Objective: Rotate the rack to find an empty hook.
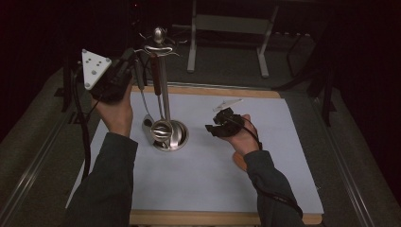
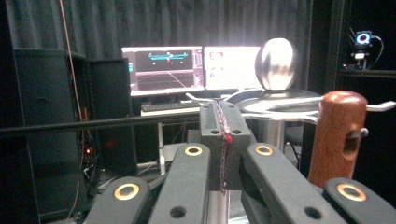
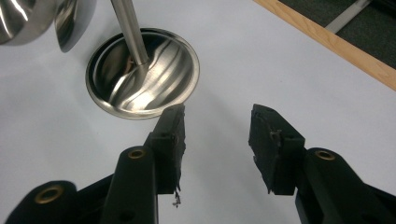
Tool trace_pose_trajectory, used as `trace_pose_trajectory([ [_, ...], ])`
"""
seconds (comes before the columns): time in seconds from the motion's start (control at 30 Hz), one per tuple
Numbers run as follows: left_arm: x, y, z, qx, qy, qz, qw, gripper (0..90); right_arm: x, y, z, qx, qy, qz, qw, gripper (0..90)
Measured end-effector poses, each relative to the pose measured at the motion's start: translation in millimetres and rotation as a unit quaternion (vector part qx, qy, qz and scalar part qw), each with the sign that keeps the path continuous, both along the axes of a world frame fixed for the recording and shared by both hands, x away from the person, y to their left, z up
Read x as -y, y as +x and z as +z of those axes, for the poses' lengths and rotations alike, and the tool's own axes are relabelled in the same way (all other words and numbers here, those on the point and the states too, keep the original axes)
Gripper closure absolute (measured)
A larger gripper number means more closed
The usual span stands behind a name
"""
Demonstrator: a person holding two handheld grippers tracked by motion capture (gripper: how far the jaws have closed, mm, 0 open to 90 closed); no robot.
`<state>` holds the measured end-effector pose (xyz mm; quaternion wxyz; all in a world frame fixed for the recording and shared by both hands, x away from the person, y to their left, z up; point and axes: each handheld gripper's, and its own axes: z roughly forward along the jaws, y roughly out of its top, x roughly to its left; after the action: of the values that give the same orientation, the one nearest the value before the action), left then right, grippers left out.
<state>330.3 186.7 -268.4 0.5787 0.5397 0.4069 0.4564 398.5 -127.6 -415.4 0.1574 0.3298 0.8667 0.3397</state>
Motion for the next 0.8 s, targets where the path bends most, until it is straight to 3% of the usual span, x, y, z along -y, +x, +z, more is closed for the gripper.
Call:
trace_pose_trajectory([
  [0.8, -5.6, 25.1, 9.7, -0.035, -0.015, 0.007, 0.9992, 90.0, 4.9, 0.3, -1.4, -0.001, -0.006, -0.003, 1.0000, 55.6],
])
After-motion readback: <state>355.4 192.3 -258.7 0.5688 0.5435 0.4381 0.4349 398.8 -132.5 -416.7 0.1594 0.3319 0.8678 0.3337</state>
